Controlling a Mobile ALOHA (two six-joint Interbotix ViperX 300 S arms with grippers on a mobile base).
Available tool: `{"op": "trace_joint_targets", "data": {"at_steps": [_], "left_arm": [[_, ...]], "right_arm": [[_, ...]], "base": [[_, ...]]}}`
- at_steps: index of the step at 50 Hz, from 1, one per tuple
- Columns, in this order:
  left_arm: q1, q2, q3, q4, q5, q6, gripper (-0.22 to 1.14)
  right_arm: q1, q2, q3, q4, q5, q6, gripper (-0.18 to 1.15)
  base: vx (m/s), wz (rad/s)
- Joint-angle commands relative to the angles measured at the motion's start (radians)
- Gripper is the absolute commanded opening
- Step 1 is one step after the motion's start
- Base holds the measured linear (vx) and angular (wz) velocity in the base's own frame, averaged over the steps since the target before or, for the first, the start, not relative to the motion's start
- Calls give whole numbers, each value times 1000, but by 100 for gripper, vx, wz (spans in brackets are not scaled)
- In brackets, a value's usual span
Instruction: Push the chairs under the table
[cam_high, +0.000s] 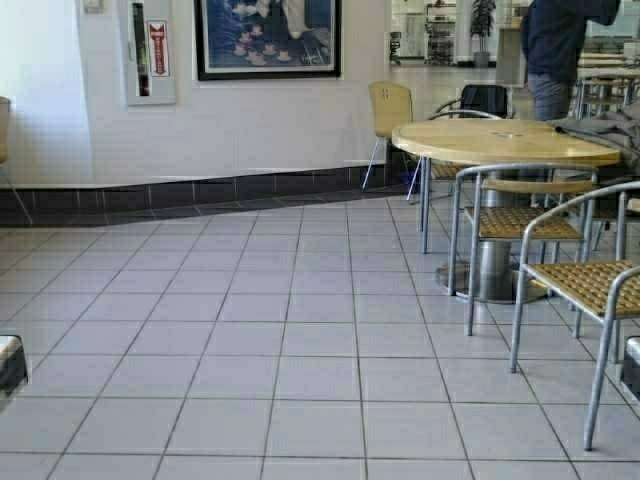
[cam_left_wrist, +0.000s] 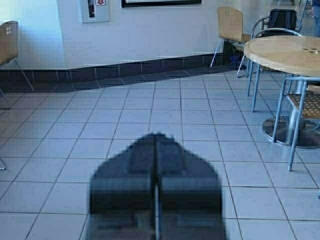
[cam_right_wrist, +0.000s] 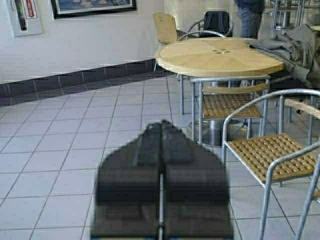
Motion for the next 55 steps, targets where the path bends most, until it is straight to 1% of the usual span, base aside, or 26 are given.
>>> {"op": "trace_joint_targets", "data": {"at_steps": [1, 7, 10, 21, 35, 45, 55], "left_arm": [[-9, -15, -9, -2, -12, 0, -2], [-8, -18, -11, -2, -15, 3, 3], [-2, -18, -9, -2, -15, 5, 3], [67, 2, -9, -5, -18, -5, 3], [67, -8, -8, -8, -28, -8, 3], [69, -54, -3, -6, -31, -35, 3], [67, -49, 0, -8, -41, -67, 3]], "right_arm": [[0, 0, -3, 0, 3, 18, 2], [0, -20, 2, 0, 9, 20, 4], [-2, -26, 0, 0, 9, 20, 4], [-2, -32, 6, 0, 9, 20, 4], [0, -58, 17, 0, 9, 32, 4], [0, -89, 20, 0, 9, 32, 4], [-2, -107, 32, 0, 9, 31, 4]], "base": [[2, 4], [4, 7], [6, 11], [11, 12], [16, 15], [24, 15], [29, 17]]}}
